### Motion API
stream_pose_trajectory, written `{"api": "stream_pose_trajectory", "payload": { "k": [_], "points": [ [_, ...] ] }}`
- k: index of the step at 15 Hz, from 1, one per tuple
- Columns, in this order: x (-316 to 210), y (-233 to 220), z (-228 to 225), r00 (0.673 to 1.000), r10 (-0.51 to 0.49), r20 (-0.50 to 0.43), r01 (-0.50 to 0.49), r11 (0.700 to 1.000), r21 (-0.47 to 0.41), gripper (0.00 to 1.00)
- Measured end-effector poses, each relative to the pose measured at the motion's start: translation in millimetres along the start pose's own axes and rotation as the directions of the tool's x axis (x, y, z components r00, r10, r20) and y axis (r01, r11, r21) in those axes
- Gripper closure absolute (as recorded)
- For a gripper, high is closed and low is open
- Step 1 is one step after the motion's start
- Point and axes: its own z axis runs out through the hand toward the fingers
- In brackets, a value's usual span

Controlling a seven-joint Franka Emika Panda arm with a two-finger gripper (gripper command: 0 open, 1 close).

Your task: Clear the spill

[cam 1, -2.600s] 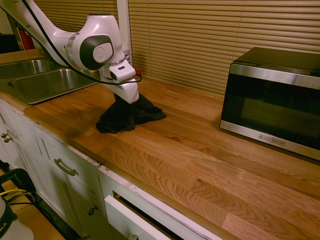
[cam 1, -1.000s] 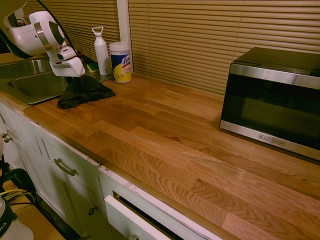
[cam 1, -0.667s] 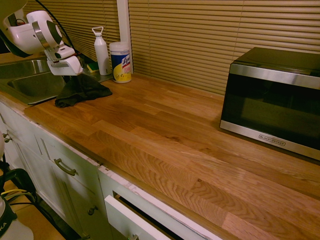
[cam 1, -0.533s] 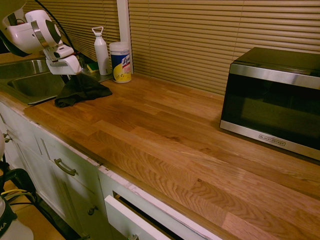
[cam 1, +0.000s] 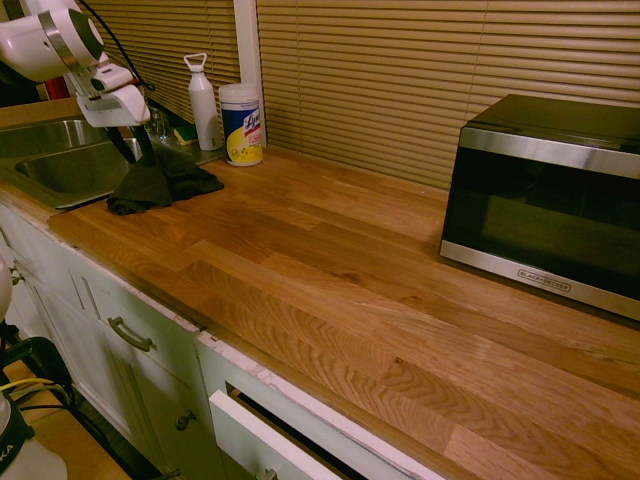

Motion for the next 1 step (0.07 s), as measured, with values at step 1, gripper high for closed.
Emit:
{"api": "stream_pose_trajectory", "payload": {
  "k": [1],
  "points": [
    [-3.4, 2.0, -18.2, 1.000, -0.002, -0.008, 0.002, 1.000, 0.017, 0.00]
  ]
}}
